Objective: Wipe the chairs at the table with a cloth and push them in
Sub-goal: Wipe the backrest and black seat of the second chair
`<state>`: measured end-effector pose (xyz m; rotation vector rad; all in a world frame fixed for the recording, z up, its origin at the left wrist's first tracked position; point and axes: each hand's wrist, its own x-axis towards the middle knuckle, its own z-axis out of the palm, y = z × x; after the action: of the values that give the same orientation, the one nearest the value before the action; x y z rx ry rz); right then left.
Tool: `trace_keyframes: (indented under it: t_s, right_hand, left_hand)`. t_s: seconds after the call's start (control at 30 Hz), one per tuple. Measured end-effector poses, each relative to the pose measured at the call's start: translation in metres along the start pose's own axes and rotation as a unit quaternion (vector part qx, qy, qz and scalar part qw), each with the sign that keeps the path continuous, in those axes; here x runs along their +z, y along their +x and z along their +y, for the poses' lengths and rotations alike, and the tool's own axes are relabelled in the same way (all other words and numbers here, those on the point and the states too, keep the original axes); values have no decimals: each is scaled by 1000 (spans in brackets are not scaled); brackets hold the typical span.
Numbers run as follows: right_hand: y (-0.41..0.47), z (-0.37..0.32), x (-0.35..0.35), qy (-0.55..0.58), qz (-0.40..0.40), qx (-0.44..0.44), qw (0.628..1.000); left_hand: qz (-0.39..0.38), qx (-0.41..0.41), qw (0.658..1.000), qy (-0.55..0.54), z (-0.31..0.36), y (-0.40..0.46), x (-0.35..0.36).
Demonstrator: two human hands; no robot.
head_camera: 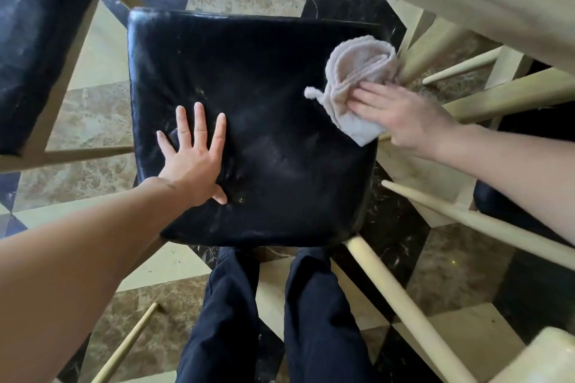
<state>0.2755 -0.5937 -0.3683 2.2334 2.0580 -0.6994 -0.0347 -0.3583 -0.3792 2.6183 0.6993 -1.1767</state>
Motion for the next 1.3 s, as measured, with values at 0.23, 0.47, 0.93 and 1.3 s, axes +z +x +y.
trace_keyframes:
  t_s: [0.23,0.47,0.93,1.3]
  right_hand:
    - [-5,-68,43,90,77,66,991]
    - [-92,-74,80,19,-97,-318,943]
    - [61,-33,14,20,112,185,976]
    - [268,-202,-1,111,148,237,954]
  left_hand:
    - [1,13,1000,-23,-3,-2,2]
    - [3,8,1000,-17,-5,-1,4]
    - [17,35,998,-42,-11,-1,6]
    - [239,-75,906,-340,-126,-8,-62]
